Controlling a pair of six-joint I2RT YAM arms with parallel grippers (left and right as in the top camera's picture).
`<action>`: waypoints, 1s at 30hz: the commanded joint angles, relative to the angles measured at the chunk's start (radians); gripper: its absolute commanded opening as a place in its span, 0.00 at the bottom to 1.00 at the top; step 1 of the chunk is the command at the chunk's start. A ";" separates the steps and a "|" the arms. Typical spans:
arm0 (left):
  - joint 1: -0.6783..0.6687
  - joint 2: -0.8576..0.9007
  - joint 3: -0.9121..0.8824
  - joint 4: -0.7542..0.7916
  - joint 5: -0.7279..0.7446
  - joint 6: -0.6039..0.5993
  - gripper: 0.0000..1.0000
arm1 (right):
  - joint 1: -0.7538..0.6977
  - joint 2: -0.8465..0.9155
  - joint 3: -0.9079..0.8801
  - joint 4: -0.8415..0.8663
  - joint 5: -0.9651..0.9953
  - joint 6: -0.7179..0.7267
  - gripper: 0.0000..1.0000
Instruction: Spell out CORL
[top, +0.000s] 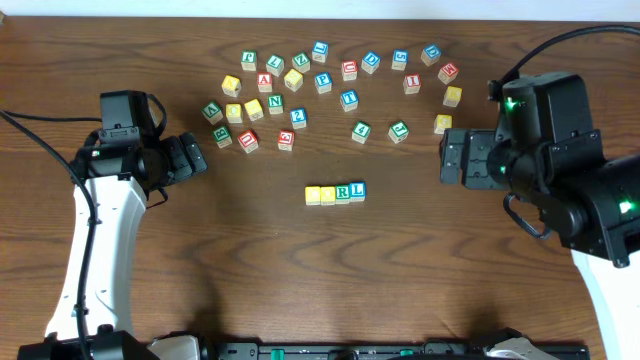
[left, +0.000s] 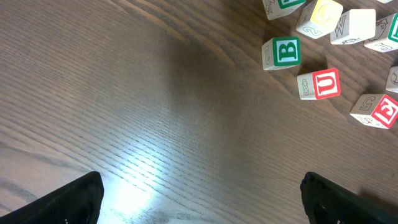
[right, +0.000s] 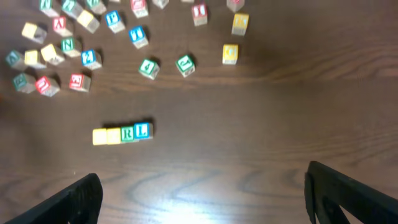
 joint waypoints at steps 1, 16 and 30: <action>0.003 -0.016 0.013 -0.003 -0.013 0.001 1.00 | -0.042 -0.037 0.008 0.006 0.060 -0.007 0.99; 0.003 -0.016 0.013 -0.003 -0.013 0.001 1.00 | -0.368 -0.604 -0.796 0.835 -0.114 -0.247 0.99; 0.003 -0.016 0.013 -0.003 -0.013 0.001 1.00 | -0.372 -1.124 -1.497 1.242 -0.121 -0.246 0.99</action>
